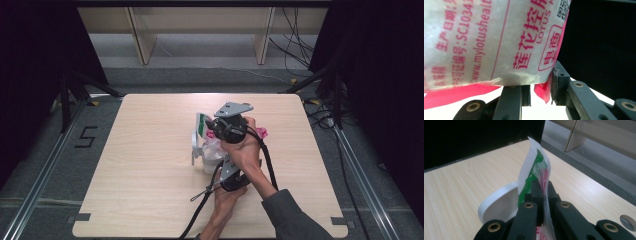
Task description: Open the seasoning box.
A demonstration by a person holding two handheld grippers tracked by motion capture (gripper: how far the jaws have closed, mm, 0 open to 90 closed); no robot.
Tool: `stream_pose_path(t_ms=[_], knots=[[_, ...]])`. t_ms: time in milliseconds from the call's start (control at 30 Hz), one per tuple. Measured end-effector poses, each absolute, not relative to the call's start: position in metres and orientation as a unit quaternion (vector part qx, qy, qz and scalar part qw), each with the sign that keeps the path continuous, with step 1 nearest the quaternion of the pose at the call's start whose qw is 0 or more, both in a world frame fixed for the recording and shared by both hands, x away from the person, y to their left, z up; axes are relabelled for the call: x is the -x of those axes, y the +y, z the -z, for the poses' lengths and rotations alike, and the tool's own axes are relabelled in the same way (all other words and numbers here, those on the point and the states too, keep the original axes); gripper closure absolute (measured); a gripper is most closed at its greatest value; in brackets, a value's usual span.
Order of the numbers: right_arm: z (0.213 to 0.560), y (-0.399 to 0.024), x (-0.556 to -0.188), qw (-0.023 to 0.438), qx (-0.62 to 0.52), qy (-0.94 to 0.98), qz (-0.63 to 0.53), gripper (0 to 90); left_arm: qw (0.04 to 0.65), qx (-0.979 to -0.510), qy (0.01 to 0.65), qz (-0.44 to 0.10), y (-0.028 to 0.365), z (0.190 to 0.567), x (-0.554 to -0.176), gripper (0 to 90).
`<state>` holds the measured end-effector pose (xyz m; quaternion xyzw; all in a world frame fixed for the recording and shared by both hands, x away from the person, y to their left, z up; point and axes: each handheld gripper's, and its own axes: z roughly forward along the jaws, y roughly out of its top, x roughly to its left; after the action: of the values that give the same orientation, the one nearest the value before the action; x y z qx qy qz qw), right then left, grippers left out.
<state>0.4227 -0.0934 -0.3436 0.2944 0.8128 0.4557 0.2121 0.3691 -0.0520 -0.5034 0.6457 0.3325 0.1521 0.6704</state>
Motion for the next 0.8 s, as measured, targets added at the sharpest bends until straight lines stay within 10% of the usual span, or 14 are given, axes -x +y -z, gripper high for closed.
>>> stream_pose_path(t_ms=[800], knots=[[0.3443, -0.0914, -0.4228, 0.219, -0.291, 0.818, -0.446, 90.0, 0.677, -0.643, 0.327, -0.148, -0.0545, 0.5037, -0.3694, 73.0]])
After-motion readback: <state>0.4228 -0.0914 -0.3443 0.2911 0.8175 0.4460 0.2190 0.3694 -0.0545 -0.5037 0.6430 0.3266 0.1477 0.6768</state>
